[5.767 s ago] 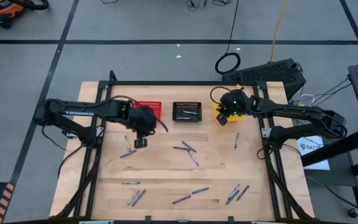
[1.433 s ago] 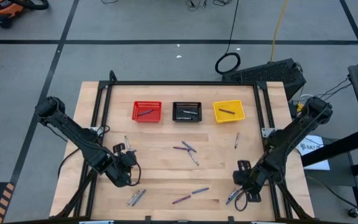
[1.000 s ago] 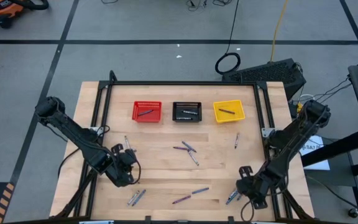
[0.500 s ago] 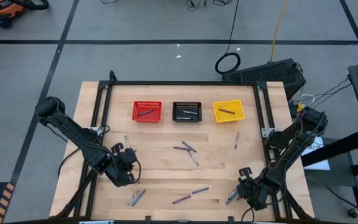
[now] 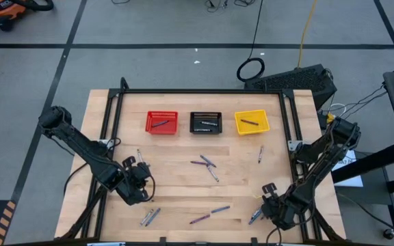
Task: Sort crayons
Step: Put the purple crayon into the yellow basket
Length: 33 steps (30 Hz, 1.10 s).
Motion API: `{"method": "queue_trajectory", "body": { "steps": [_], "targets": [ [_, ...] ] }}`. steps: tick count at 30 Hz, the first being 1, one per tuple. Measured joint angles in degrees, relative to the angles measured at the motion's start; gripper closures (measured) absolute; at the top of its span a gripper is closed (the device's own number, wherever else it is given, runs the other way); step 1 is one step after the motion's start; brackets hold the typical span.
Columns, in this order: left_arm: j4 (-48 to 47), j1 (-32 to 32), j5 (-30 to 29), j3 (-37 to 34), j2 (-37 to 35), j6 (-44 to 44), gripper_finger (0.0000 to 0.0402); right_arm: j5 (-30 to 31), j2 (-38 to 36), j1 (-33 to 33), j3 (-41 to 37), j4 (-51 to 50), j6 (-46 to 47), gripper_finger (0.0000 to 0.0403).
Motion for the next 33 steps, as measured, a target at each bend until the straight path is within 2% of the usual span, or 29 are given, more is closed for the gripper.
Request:
{"method": "queue_trajectory", "body": {
  "steps": [5,10,18,25,28,33],
  "targets": [
    [0.01,0.01,-0.04,0.00,0.00,-0.02,0.0340,-0.23,0.00,0.61,0.00,-0.28,-0.06,0.0368],
    [0.02,0.01,-0.10,0.00,0.00,-0.02,0.0340,-3.07,-0.04,1.09,0.07,-1.06,-3.05,0.0397],
    [0.03,0.00,-0.28,0.00,0.00,-0.02,0.0340,-4.57,-0.07,1.37,0.09,-1.87,-5.68,0.0401],
    [0.05,0.01,-1.64,0.00,0.00,-0.04,0.0340,-4.56,-3.81,1.40,-0.15,-2.88,1.55,0.0401],
    [0.05,-0.01,-1.64,0.00,0.00,-0.04,0.0340,-0.08,-7.02,1.37,-0.13,-5.01,5.37,0.0401],
    [0.05,-0.01,-1.64,0.00,0.00,-0.04,0.0340,14.65,-13.03,-0.24,-0.11,-12.59,9.90,0.0401]
  ]
}}
